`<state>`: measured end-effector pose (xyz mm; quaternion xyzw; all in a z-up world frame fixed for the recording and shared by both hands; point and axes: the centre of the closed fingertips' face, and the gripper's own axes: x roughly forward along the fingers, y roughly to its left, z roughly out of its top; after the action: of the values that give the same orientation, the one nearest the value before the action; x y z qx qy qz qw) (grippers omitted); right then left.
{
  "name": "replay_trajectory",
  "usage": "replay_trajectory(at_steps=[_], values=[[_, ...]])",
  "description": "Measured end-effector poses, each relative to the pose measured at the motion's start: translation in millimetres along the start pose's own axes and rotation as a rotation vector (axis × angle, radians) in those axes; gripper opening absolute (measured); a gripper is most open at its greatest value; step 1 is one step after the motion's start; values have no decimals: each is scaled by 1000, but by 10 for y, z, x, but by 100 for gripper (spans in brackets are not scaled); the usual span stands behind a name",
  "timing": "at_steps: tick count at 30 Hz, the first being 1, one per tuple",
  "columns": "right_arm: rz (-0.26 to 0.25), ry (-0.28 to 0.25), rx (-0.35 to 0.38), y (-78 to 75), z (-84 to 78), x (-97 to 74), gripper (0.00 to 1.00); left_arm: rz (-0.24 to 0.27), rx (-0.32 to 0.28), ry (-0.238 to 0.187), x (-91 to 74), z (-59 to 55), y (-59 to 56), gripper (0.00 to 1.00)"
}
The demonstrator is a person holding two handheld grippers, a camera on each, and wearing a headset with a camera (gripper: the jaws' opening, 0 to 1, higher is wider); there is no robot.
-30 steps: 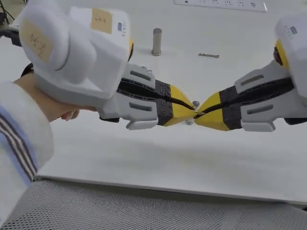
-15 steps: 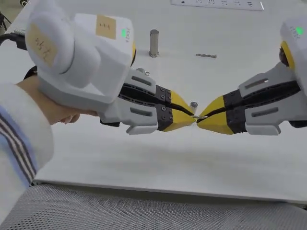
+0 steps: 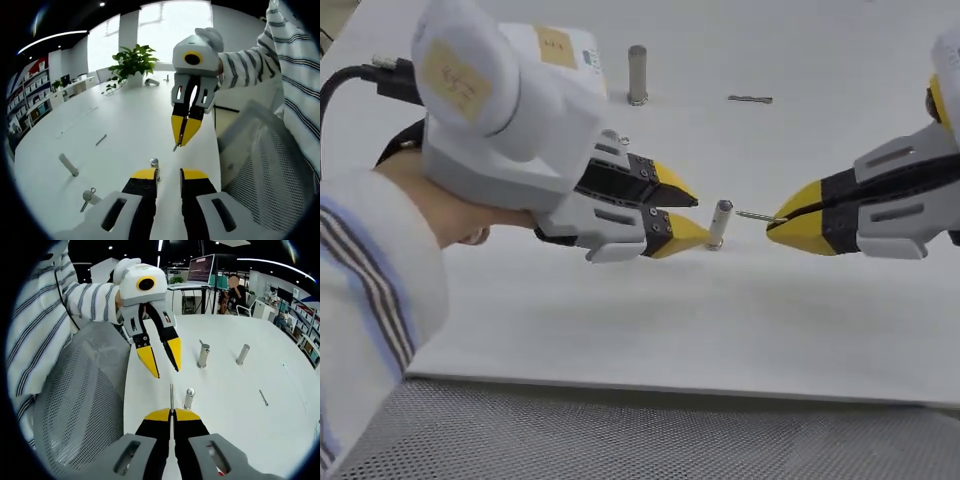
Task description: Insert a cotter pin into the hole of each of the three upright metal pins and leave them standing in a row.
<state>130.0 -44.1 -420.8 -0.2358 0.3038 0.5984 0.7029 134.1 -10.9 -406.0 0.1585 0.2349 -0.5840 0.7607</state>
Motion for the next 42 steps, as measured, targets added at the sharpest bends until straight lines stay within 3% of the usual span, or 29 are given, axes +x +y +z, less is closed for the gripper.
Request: replay_trajectory(at_steps=[6,14,23,27,42], values=[[-24,55,-3,-94,-151,52,0,29,-20,1,83,8,127,16],[-54,80,-15,-221,-240,95,0,41,-18,23,178,-10,299,16],[-44,89,-25,-237,-269,141,0,18,14,57,323,-58,285,13],[-40,89,-29,-242,-258,158,0,14,28,77,350,-82,292,8],[-28,83,-42,-336,-230,195,0,7,69,90,375,-52,281,5]])
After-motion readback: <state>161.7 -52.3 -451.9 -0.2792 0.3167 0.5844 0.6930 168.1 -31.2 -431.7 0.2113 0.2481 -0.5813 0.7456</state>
